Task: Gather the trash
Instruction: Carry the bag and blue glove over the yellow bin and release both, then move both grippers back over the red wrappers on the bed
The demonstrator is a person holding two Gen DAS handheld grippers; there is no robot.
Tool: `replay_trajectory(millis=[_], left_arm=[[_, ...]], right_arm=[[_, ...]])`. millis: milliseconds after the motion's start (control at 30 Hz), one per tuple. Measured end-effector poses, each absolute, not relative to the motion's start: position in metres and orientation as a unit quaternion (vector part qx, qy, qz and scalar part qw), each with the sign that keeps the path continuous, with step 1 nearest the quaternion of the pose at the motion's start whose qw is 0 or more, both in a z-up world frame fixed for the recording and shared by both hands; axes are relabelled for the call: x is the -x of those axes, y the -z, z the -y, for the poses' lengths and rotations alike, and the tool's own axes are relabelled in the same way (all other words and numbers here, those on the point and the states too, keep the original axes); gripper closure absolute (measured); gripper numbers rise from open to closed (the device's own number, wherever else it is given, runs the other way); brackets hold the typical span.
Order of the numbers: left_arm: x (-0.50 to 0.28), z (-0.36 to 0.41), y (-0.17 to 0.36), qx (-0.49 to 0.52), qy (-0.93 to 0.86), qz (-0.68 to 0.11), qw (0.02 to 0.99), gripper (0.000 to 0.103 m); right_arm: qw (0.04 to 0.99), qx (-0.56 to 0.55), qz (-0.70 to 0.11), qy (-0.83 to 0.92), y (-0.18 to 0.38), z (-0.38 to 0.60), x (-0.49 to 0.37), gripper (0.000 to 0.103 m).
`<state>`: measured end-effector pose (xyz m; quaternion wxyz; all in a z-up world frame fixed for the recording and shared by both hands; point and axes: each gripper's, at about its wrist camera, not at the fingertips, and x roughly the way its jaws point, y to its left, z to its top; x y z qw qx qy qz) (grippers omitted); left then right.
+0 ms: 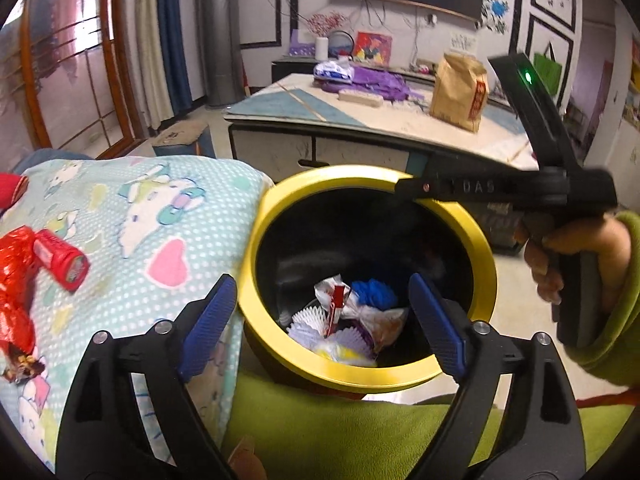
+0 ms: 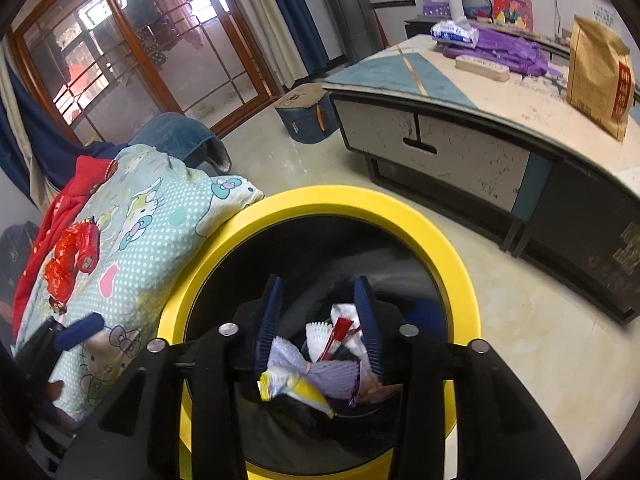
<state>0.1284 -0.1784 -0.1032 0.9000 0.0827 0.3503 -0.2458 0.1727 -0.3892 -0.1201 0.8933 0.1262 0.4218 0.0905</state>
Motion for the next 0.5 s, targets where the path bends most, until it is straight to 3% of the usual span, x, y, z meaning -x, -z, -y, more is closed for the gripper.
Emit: replay_trajectory(millis=[33, 67, 500], left_arm=[[-0.128, 0.175, 0.101, -0.079, 0.242, -0.347, 0.903, 0.012], [-0.127, 0.172, 0.099, -0.074, 0.237, -0.343, 0.906, 0.011], [-0.122, 0.138, 0.071, -0.043, 0.184, -0.304, 0.934, 0.011]], right_arm=[[0.896, -0.123, -0.418, -0.09, 0.118, 0.387, -0.172, 0.061], [0.898, -0.12, -0.414, -0.09, 0.116, 0.386, -0.172, 0.056], [0.917, -0.097, -0.375, -0.1, 0.092, 0.369, -0.162, 0.043]])
